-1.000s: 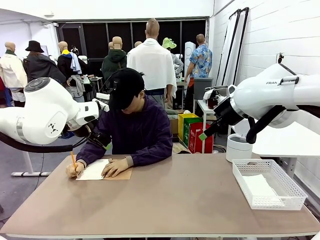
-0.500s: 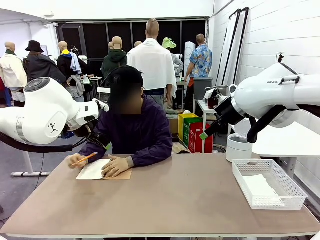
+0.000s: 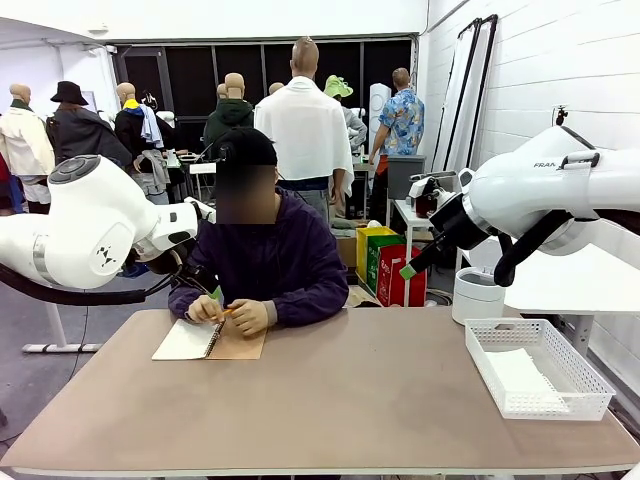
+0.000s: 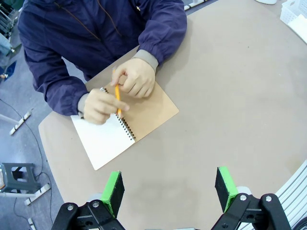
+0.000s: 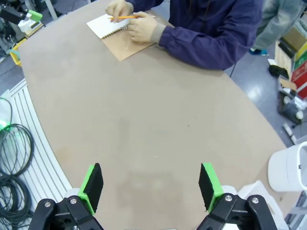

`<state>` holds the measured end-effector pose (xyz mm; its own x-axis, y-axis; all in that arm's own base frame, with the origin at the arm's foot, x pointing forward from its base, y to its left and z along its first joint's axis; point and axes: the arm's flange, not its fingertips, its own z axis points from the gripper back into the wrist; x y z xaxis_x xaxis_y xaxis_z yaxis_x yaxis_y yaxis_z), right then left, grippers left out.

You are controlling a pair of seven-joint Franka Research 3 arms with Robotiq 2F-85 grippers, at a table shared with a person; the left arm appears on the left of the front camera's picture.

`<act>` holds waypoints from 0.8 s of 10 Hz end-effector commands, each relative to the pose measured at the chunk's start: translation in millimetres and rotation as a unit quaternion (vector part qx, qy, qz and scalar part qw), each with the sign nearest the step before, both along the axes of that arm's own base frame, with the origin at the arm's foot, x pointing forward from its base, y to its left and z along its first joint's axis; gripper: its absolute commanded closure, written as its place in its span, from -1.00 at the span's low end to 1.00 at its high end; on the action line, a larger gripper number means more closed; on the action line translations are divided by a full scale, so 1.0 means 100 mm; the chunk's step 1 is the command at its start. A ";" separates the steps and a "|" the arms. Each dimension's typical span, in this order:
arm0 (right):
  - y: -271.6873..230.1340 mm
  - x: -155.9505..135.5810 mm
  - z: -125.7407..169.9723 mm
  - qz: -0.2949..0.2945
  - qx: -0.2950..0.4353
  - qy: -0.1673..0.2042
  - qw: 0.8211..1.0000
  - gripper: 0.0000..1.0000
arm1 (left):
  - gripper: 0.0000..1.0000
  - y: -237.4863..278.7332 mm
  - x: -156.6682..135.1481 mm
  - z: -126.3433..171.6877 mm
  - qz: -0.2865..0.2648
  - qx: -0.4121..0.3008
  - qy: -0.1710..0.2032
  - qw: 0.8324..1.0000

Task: Sort the paper based on its condition.
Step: If a person hands you a paper, place it in the Organizing basket , and if it's crumpled, put it in the Trash can.

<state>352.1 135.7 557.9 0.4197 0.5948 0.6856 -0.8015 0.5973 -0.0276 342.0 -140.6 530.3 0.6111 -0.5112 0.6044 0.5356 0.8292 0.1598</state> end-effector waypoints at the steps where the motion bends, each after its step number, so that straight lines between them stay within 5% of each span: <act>1: -0.01 0.00 0.00 -0.002 0.001 0.001 1.000 -1.00 | -1.00 0.01 0.01 -0.01 0.001 0.000 0.000 1.000; 8: -0.01 0.00 0.00 -0.002 0.001 0.001 1.000 -1.00 | -1.00 0.01 0.01 -0.01 0.001 0.000 0.000 1.000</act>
